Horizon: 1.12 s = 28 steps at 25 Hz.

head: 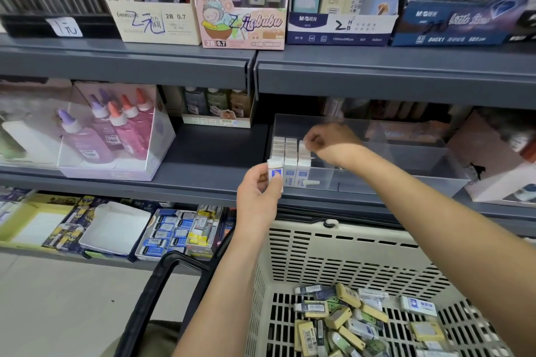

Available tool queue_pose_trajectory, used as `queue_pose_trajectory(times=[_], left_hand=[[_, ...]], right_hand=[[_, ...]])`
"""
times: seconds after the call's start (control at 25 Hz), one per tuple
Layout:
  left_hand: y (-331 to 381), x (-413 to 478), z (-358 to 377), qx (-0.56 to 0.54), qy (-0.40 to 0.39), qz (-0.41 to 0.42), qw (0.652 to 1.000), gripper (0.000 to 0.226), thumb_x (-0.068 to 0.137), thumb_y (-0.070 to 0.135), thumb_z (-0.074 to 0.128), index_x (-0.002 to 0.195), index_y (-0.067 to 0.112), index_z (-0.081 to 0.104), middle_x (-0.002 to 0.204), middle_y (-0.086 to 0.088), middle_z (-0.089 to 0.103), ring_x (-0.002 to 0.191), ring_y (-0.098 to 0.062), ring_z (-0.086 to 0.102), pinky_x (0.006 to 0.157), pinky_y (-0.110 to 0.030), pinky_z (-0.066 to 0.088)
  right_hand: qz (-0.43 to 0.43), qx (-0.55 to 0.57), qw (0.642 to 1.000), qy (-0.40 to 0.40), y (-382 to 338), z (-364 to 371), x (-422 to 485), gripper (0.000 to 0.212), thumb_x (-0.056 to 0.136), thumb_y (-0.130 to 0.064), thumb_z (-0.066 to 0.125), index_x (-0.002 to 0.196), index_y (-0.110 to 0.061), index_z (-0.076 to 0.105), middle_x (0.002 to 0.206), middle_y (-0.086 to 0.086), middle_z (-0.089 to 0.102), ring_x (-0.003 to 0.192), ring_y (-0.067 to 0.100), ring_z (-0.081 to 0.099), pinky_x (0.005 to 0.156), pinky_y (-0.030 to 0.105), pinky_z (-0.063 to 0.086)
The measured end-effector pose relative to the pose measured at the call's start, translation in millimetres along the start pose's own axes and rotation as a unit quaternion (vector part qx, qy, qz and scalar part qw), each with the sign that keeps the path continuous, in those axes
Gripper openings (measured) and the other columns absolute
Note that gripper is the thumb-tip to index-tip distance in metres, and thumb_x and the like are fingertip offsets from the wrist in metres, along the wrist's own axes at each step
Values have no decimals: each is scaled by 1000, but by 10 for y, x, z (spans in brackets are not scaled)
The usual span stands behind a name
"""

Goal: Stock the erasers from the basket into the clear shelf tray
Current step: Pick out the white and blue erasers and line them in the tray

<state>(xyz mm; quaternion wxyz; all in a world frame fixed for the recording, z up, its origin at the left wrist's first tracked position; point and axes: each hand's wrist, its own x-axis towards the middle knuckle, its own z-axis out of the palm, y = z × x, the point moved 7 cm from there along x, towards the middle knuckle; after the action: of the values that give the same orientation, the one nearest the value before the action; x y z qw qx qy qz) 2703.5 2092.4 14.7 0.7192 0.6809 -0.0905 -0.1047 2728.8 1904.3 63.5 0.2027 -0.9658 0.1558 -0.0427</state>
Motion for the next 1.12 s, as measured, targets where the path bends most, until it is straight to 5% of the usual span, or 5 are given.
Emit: queue_pose_trajectory(times=[0.36, 0.56, 0.72, 0.88, 1.12], left_hand=[[-34, 5, 17, -15, -1, -27, 1000, 21, 89, 5, 57, 105, 19, 58, 103, -1, 67, 87, -7, 63, 63, -13, 50], [8, -17, 42, -7, -19, -5, 1000, 23, 88, 5, 59, 94, 27, 60, 93, 6, 67, 76, 3, 63, 64, -14, 51], [-8, -19, -1, 5, 1, -8, 1000, 25, 89, 6, 58, 94, 31, 62, 89, 11, 67, 77, 5, 63, 77, -22, 53], [-11, -25, -42, 8, 34, -16, 999, 24, 89, 8, 56, 96, 31, 58, 101, 3, 66, 85, -1, 62, 88, -32, 53], [-40, -27, -6, 33, 12, -36, 999, 32, 92, 13, 53, 123, 21, 53, 123, 1, 60, 115, -10, 56, 102, -38, 45]], right_hand=[[-70, 19, 994, 82, -240, -196, -340, 19, 91, -26, 50, 98, -20, 67, 92, -1, 69, 85, 23, 62, 77, 30, 49], [-147, 136, 979, -44, -503, -47, -701, 7, 87, -29, 61, 90, -24, 66, 74, -7, 66, 67, 4, 59, 69, 23, 49], [-102, 217, 970, -42, -281, -140, -658, 1, 85, -24, 65, 85, -23, 65, 76, -1, 71, 75, 17, 68, 78, 36, 55], [-37, 293, 955, 24, 12, -309, -494, 15, 83, -20, 67, 73, -30, 63, 69, -7, 68, 57, 0, 61, 57, 17, 50], [5, 217, 966, 142, 175, -445, -77, 4, 86, -24, 63, 85, -28, 61, 89, -4, 66, 86, 18, 63, 84, 30, 49]])
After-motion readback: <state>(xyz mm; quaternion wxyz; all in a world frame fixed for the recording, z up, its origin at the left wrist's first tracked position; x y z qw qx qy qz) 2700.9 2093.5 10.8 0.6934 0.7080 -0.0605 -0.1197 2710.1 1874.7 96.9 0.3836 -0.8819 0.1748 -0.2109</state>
